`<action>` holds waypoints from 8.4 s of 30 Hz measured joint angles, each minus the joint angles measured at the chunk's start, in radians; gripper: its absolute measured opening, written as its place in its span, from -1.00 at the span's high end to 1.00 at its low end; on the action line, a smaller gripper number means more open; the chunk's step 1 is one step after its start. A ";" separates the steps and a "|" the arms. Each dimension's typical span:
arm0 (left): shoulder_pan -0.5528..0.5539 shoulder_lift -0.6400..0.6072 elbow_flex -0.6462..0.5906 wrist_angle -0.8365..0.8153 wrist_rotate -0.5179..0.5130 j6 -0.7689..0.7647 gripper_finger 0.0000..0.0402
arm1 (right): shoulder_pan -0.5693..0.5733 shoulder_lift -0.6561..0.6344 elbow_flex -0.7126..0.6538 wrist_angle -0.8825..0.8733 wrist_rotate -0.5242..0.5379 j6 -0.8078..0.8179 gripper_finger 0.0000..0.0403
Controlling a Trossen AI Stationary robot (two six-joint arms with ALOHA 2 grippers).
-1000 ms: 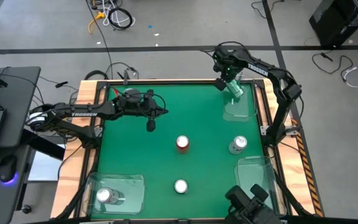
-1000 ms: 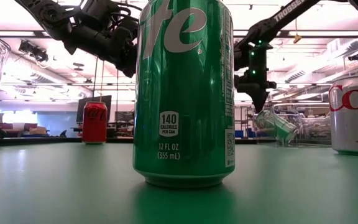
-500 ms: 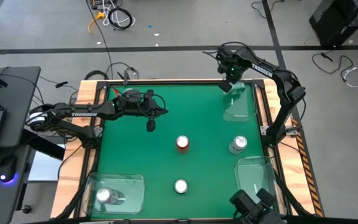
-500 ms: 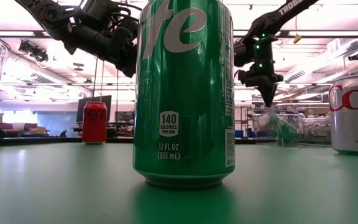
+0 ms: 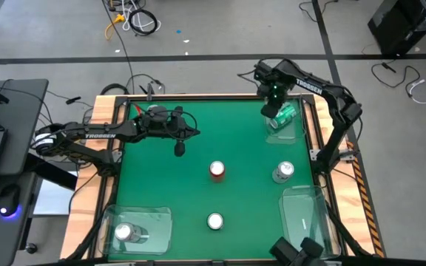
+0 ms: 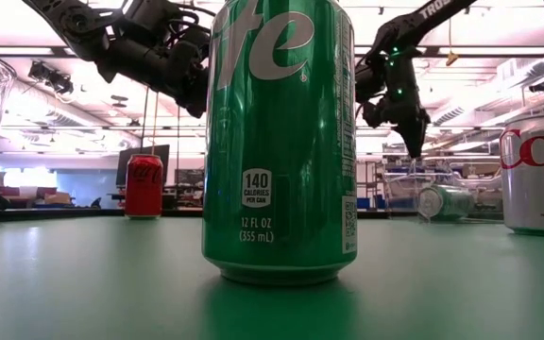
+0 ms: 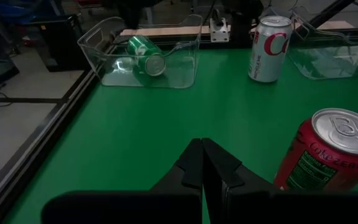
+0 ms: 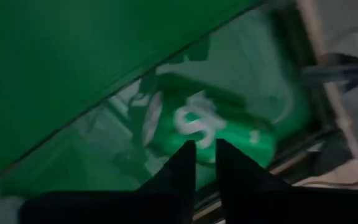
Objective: Sort soda cans
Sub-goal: Put the top green soda can into the top right transparent bin
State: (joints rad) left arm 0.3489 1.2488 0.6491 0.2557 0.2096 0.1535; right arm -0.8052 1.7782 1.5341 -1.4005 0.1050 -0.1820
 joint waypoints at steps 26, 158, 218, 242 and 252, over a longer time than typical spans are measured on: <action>0.000 0.000 0.000 -0.048 -0.009 0.040 0.99 | 0.143 -0.002 -0.278 0.221 0.293 0.257 -0.01; 0.000 0.000 0.000 -0.067 -0.050 -0.004 0.99 | 0.140 -0.276 -0.526 0.457 0.383 0.209 -0.22; 0.000 0.000 0.000 -0.067 -0.058 -0.006 0.99 | 0.006 -0.298 -0.498 0.468 0.667 0.243 -0.16; 0.000 0.000 0.001 -0.067 -0.060 -0.008 0.99 | -0.043 -0.341 -0.421 0.380 0.149 0.181 -0.03; 0.000 0.000 0.001 -0.069 -0.061 -0.007 0.99 | 0.013 -0.308 -0.422 0.347 0.118 0.145 -0.26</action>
State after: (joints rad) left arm 0.3487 1.2488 0.6498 0.1871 0.1491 0.1467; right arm -0.7921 1.4703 1.1126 -1.0534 0.2234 -0.0367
